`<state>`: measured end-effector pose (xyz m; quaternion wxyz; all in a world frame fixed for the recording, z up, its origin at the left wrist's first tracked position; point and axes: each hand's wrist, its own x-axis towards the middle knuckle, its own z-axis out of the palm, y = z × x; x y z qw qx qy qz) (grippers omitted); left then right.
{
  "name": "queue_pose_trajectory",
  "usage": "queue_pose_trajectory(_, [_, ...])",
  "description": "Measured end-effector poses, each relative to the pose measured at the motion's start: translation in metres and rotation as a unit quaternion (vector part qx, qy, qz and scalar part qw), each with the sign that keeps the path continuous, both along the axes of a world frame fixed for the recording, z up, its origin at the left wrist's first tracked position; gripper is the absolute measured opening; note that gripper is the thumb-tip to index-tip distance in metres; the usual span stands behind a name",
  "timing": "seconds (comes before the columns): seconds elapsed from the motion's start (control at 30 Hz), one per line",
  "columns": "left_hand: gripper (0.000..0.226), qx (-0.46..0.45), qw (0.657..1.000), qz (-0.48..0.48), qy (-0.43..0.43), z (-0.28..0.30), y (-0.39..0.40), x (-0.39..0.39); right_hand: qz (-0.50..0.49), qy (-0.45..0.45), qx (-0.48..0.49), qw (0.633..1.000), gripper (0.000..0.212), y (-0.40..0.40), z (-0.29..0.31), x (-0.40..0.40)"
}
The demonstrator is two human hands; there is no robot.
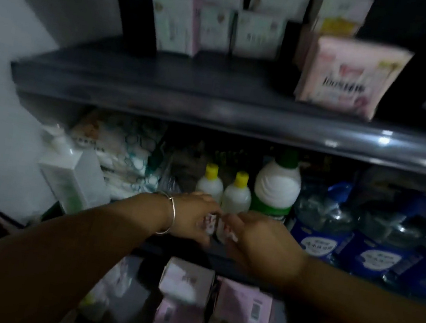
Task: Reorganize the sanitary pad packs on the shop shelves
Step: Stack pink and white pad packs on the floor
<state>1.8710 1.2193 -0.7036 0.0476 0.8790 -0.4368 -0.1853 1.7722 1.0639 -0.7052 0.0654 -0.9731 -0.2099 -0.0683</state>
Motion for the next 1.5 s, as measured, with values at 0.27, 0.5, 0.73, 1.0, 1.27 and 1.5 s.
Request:
queue_pose_trajectory(0.27, [0.019, -0.164, 0.968, 0.096, 0.167, 0.164, -0.004, 0.001, -0.098, -0.135, 0.191, 0.967, 0.028, -0.014, 0.165, 0.033])
queue_pose_trajectory(0.5, [0.034, -0.273, 0.941, 0.193, -0.060, 0.230, -0.004, 0.068, -0.156, -0.074, 0.117, 0.978, 0.035, -0.010, 0.216, 0.111])
queue_pose_trajectory(0.73, [0.081, -0.169, 0.927, 0.211, -0.262, 0.247, 0.008, 0.164, -0.234, -0.081, -0.009, 0.969, 0.048, -0.003, 0.241, 0.202])
queue_pose_trajectory(1.0, [0.105, -0.041, 0.923, 0.230, -0.305, 0.257, 0.001, 0.236, -0.328, -0.073, -0.088, 0.938, 0.075, -0.035, 0.261, 0.276])
queue_pose_trajectory(1.27, [0.093, 0.008, 0.934, 0.217, -0.283, 0.249, -0.013, 0.276, -0.357, -0.080, -0.043, 0.930, 0.106, -0.068, 0.269, 0.313])
queue_pose_trajectory(1.5, [0.098, 0.091, 0.925, 0.223, -0.293, 0.254, -0.019, 0.280, -0.385, -0.199, -0.084, 0.897, 0.063, -0.071, 0.280, 0.314])
